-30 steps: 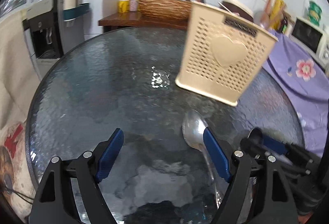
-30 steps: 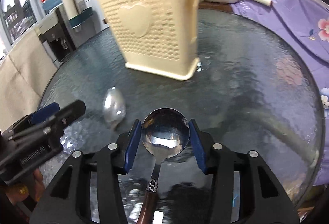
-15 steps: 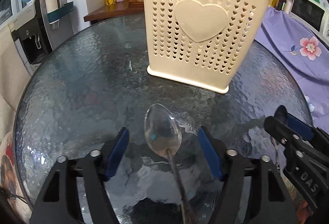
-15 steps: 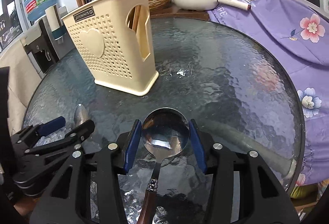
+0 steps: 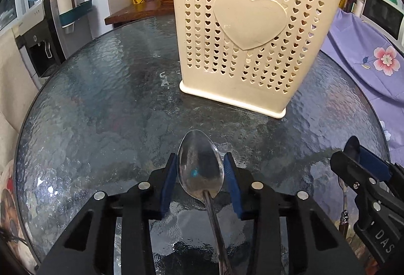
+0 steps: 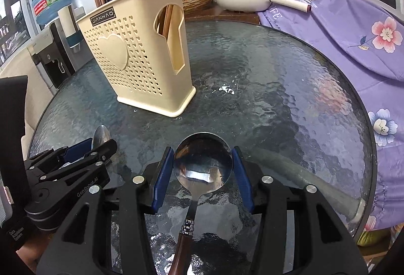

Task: Organize utensils
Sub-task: 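Lift both spoons and carry them above the cream holder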

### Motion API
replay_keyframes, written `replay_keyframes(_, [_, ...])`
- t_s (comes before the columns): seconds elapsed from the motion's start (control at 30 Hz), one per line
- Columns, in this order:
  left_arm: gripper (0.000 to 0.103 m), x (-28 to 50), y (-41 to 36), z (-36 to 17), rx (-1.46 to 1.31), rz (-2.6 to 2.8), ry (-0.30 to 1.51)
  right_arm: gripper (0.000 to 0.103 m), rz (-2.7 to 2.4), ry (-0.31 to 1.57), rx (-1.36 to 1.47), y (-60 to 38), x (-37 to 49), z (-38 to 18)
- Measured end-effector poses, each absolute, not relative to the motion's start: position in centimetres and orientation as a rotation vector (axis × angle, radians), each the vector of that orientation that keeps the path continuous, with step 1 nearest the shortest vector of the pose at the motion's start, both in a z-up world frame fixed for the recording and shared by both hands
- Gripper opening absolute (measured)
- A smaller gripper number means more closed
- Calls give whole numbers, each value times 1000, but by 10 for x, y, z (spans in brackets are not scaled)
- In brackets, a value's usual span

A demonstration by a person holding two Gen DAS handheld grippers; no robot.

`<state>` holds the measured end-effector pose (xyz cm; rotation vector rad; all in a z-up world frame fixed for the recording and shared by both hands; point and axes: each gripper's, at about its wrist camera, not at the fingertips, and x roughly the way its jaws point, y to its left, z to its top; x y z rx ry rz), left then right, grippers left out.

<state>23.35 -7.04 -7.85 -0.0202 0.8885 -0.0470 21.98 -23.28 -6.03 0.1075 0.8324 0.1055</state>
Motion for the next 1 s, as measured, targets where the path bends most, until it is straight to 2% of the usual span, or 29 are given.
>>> replay_keyframes(0.5, [36,221,-55,-43,-65,-103,779,48,206,793,103,-219,216,-45])
replay_keyframes(1.0, [36,199,-43,-5,-95,-185,677,48,304,695,75,-203,205,3])
